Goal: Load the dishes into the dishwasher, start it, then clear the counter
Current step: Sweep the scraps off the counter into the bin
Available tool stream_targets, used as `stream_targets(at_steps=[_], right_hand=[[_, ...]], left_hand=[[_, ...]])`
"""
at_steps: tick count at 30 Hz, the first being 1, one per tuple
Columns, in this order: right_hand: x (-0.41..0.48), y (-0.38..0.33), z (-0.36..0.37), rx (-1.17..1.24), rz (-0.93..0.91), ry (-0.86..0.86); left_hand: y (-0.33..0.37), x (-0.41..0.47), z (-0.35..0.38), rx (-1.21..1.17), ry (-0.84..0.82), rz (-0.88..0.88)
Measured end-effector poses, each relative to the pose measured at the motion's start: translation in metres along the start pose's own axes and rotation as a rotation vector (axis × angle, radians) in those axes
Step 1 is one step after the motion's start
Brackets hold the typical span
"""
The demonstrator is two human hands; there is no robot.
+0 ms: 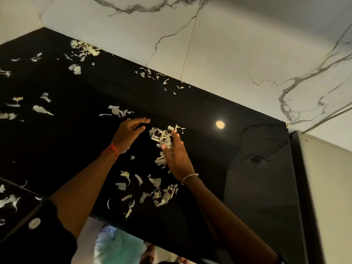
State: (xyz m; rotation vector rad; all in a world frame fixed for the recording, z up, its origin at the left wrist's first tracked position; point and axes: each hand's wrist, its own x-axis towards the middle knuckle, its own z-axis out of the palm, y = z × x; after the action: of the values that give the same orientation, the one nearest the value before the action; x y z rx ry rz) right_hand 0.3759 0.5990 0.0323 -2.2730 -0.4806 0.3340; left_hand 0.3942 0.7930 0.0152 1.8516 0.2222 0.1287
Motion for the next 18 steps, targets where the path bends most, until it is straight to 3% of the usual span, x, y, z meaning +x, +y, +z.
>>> stream_targets(at_steps=[3, 5, 9, 12, 15, 18], right_hand=[[0.027, 0.007, -0.015, 0.055, 0.115, 0.131], [0.045, 0.017, -0.024, -0.063, 0.178, 0.105], [0.053, 0.021, -0.018, -0.265, 0.049, -0.021], [0.044, 0.013, -0.007, -0.042, -0.032, -0.17], [0.046, 0.011, -0.01, 0.12, -0.047, -0.075], [0.055, 0.012, -0.01, -0.105, 0.022, -0.039]], left_hand=[[0.0, -0.001, 0.0, 0.03, 0.005, 0.037], [-0.002, -0.001, 0.001, 0.044, -0.009, 0.052], [-0.002, 0.0, 0.0, 0.035, -0.008, 0.045], [0.0, -0.001, 0.0, 0.041, 0.007, 0.043], [0.001, -0.001, 0.0, 0.042, 0.017, 0.039], [0.002, -0.001, 0.001, 0.046, 0.011, 0.044]])
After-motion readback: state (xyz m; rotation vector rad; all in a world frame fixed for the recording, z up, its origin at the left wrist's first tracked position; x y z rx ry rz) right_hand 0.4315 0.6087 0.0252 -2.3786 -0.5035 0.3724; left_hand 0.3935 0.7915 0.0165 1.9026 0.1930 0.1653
